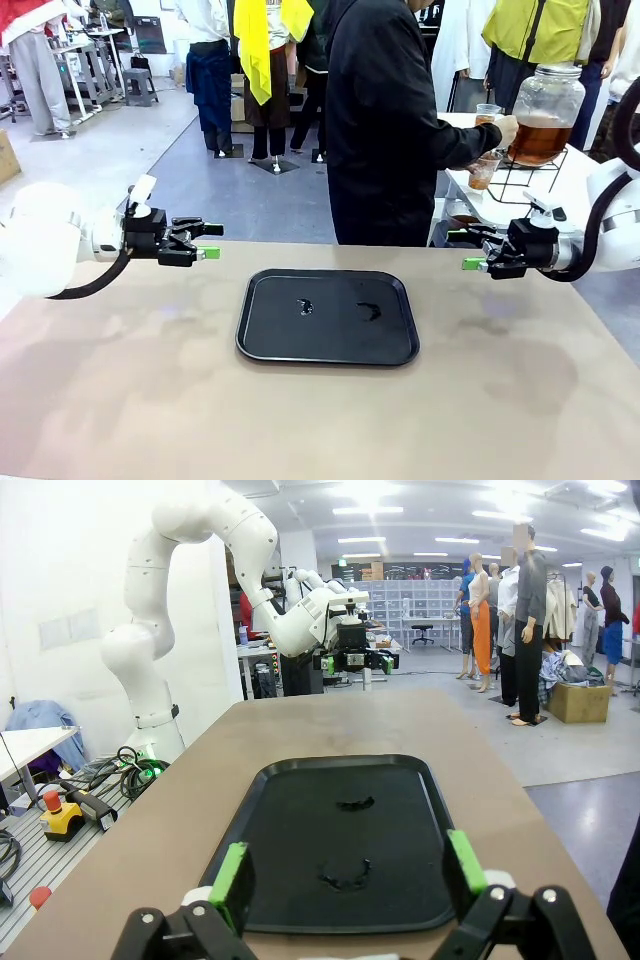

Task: Pour the drink into the iced cup.
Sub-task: Open the gripper to release the iced cup you were holding.

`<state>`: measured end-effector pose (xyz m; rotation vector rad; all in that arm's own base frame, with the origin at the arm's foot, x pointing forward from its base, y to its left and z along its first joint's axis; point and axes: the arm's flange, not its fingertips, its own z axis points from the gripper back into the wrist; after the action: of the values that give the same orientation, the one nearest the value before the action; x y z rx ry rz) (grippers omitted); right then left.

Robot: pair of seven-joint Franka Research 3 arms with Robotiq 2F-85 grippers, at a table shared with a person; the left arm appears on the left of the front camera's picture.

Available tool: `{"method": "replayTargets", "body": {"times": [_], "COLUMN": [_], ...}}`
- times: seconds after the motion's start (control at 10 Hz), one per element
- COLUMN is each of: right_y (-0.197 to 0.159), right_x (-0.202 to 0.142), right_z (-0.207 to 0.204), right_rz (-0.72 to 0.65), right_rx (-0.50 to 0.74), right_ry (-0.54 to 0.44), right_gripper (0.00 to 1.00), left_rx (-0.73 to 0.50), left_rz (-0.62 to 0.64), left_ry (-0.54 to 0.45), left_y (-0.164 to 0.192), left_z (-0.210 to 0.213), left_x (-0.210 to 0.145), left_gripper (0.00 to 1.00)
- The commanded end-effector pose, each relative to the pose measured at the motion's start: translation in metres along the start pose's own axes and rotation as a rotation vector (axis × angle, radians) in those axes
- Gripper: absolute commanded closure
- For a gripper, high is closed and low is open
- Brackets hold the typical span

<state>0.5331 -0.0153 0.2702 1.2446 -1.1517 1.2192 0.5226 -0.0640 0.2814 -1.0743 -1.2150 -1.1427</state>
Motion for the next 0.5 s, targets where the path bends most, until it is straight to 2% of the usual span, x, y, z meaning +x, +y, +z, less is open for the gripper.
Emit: {"method": "replayTargets", "body": {"times": [0.0, 0.4], "right_y": [0.0001, 0.0001], "right_x": [0.0031, 0.0031], "right_z": [-0.0016, -0.0016], "right_rz": [-0.003, -0.003], "right_rx": [0.008, 0.008], "right_ry": [0.006, 0.006], "right_gripper": [0.0, 0.0], "left_rx": [0.003, 0.003], "left_rz": [0.009, 0.009], "left_ry": [0.005, 0.005], "left_y": [0.0009, 0.0009], "left_z": [-0.0008, -0.0008], "left_x": [0.0028, 0.0028], "left_gripper": [0.0, 0.0]}}
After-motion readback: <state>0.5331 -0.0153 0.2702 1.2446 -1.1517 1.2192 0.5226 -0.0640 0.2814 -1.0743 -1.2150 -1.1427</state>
